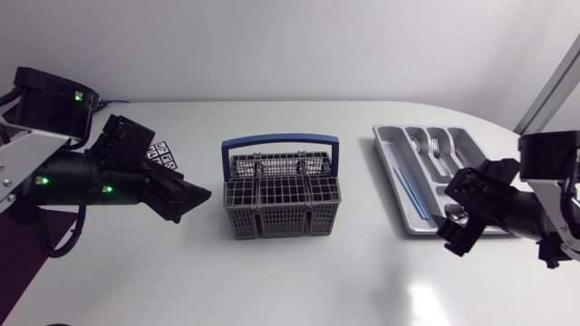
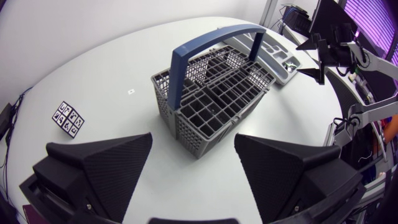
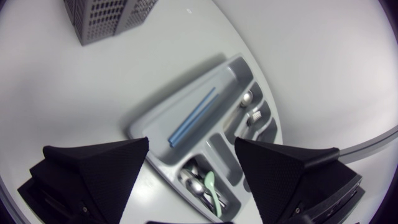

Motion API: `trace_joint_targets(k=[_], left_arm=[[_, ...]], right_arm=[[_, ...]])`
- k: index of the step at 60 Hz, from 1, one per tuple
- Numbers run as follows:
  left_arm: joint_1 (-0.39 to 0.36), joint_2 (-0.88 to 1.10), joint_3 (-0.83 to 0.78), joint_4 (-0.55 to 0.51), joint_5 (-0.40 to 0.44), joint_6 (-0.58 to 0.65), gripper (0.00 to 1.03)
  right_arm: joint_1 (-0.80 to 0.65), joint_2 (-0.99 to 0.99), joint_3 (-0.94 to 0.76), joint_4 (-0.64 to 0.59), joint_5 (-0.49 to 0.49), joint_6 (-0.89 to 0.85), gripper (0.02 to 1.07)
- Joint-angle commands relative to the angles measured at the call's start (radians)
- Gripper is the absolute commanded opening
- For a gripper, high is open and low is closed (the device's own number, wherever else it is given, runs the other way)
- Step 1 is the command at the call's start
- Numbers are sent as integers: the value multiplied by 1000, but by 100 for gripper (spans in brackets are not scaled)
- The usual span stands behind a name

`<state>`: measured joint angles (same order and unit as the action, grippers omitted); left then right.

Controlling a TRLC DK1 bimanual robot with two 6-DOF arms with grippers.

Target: Transfer all utensils from the basket to the drawer tray.

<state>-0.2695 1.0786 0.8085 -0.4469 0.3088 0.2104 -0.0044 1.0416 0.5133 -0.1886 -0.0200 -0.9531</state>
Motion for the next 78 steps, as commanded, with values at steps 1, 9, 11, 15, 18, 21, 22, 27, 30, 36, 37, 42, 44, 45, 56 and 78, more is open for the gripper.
trace_joint_targets(k=[1, 9, 11, 15, 18, 21, 22, 27, 30, 36, 37, 42, 44, 45, 56, 78], left_arm=[[0, 30, -35, 16, -17, 14, 92], [-4, 67, -49, 34, -48, 17, 92], [-4, 76, -49, 37, -53, 18, 92], [-10, 98, -49, 43, -59, 17, 92], [-20, 109, -52, 51, -65, 17, 92], [-28, 115, -57, 62, -73, 17, 92], [-31, 118, -60, 66, -79, 18, 92], [-36, 132, -63, 85, -85, 20, 92], [-36, 141, -66, 96, -89, 21, 92], [-33, 167, -69, 122, -93, 26, 92], [-31, 167, -69, 123, -93, 26, 92], [-28, 182, -72, 142, -94, 27, 92], [-27, 190, -71, 149, -96, 29, 92], [-27, 193, -71, 152, -96, 30, 92], [-20, 196, -75, 171, -109, 37, 92], [10, 201, -83, 182, -111, 60, 92]], right_arm=[[113, 5, 54, -46, 28, 177, 102], [257, 81, 126, -81, 43, 349, 102], [285, 112, 148, -81, 43, 392, 102], [333, 178, 191, -86, 45, 458, 102], [359, 227, 218, -81, 46, 499, 102], [385, 278, 245, -77, 61, 528, 102], [391, 291, 252, -77, 65, 537, 102], [423, 345, 278, -71, 63, 567, 102], [437, 365, 286, -63, 65, 579, 102], [477, 394, 301, -54, 91, 602, 102], [481, 396, 303, -52, 94, 603, 102], [514, 403, 312, -48, 112, 613, 102], [520, 406, 317, -48, 115, 614, 102], [526, 411, 318, -48, 120, 619, 102], [569, 431, 333, -48, 138, 625, 102], [595, 394, 286, -46, 153, 616, 102]])
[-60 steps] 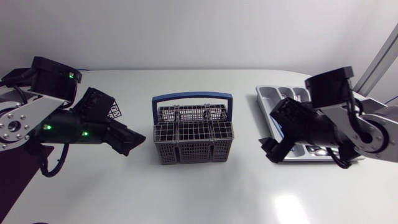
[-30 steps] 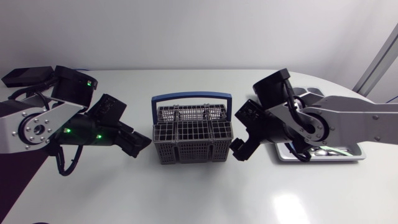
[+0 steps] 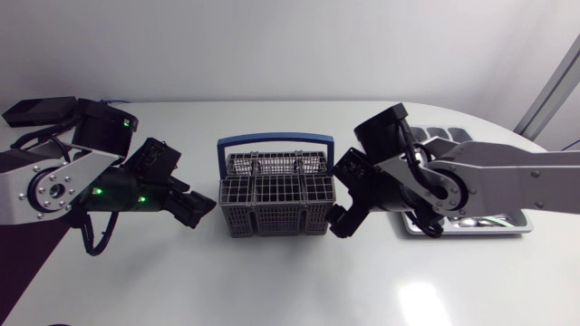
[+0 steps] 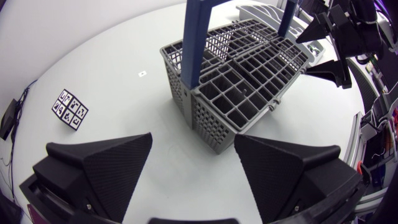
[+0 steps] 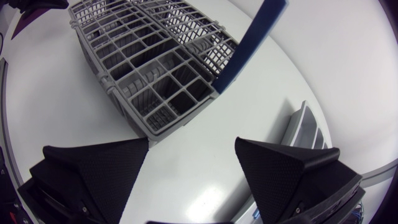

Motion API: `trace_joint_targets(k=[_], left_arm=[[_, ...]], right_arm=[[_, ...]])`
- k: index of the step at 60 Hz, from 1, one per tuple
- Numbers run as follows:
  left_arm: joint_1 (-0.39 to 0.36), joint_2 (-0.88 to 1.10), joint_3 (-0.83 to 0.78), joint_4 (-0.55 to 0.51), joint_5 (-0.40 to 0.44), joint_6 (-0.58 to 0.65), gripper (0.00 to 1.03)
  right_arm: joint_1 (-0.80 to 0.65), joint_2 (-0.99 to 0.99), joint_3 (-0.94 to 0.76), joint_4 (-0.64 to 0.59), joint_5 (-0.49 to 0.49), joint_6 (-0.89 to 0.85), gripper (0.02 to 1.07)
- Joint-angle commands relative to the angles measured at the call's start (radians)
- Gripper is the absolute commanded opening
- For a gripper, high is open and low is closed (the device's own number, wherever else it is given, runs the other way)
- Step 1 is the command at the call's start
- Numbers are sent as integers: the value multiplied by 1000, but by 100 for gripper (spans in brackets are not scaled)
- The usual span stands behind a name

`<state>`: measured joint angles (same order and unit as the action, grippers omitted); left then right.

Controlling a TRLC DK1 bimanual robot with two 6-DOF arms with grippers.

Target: Transfer all utensils from the basket to the drawer tray.

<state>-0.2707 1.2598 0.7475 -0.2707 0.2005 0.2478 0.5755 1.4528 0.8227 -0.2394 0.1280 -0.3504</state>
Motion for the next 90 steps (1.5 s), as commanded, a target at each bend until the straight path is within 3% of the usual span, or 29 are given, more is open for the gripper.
trace_joint_targets(k=[1, 66, 90], left_arm=[[11, 18, -22, 5, -3, 22, 92], [42, -56, -43, -7, -10, 36, 95], [67, -250, -97, -19, -42, 44, 97]], right_arm=[[18, -17, -23, 5, 5, 13, 102], [132, -17, -51, 14, 33, 10, 102], [29, -312, -180, -6, 140, -61, 102]])
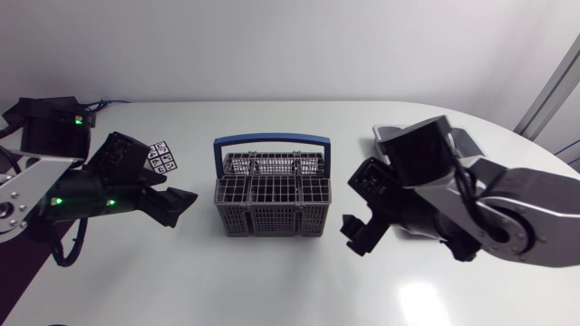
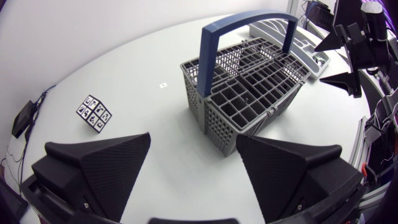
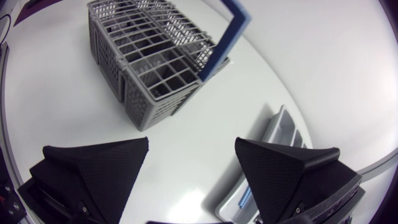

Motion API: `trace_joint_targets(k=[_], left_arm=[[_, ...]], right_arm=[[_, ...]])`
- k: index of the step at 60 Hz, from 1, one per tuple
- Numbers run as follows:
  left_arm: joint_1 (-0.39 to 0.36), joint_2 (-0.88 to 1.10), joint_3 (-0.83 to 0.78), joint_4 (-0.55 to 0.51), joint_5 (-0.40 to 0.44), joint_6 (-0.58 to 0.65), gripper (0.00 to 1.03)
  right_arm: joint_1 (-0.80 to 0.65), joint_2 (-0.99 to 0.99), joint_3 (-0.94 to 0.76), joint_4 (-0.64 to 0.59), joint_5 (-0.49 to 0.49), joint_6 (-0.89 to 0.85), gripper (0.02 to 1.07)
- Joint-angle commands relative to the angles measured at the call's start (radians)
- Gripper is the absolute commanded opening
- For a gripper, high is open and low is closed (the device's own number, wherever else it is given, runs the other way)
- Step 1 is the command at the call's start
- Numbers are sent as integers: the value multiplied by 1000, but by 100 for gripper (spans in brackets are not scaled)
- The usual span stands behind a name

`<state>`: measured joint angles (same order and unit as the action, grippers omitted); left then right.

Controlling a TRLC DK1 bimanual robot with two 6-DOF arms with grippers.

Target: Transfer all utensils from the basket to the drawer tray.

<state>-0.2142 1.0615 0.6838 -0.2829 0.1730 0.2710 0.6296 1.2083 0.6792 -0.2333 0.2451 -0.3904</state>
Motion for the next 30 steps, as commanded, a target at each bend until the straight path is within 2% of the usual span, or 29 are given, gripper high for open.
trace_joint_targets(k=[1, 13, 24, 30], left_arm=[[12, -66, -38, -9, -20, 17, 98], [15, -213, -82, -12, -32, 10, 98], [70, -319, -107, -18, -38, 19, 99], [108, -373, -119, -13, -36, 94, 99]], right_arm=[[-30, -82, -40, -14, 29, -24, 102], [-151, -276, -75, -9, 80, -24, 102], [-257, -461, -161, 40, 80, -22, 102], [-304, -636, -230, 88, 79, -25, 102]])
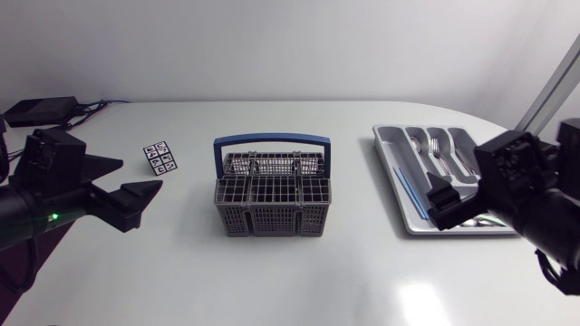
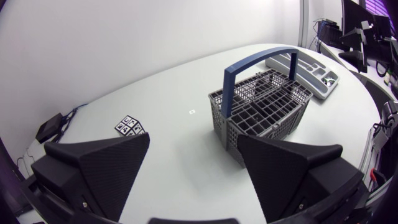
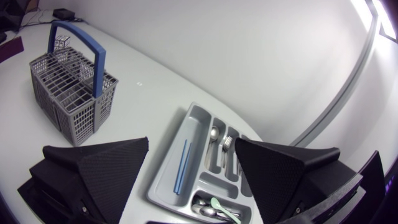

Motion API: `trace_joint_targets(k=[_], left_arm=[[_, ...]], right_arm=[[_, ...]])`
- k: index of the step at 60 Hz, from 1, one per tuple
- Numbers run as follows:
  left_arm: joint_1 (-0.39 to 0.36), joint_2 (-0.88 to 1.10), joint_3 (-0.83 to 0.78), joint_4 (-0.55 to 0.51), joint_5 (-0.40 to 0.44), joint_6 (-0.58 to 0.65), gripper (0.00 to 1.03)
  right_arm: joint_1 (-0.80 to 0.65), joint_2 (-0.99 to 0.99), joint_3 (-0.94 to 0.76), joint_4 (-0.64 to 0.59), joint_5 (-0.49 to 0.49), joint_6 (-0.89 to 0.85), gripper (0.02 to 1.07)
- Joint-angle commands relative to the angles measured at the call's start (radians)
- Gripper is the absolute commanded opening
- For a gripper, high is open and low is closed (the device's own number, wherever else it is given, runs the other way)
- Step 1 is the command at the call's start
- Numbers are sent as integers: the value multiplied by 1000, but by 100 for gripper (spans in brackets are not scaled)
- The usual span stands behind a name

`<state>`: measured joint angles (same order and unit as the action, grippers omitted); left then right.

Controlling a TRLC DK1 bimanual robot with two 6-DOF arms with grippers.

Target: Transfer all utensils from the basket to the drawer tray.

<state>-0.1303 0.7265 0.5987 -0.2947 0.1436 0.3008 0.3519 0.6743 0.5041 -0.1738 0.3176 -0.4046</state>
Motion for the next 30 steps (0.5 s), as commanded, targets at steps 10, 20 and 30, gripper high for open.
trace_joint_targets(k=[10, 20, 30], left_arm=[[44, -101, -77, -20, -6, 50, 99], [65, -231, -174, 52, -6, 47, 98], [77, -324, -253, 98, -32, -18, 99]], right_arm=[[-89, -226, -123, 36, -27, 33, 102], [-144, -319, -202, 64, -87, 110, 102], [-198, -411, -280, 93, -147, 186, 102]])
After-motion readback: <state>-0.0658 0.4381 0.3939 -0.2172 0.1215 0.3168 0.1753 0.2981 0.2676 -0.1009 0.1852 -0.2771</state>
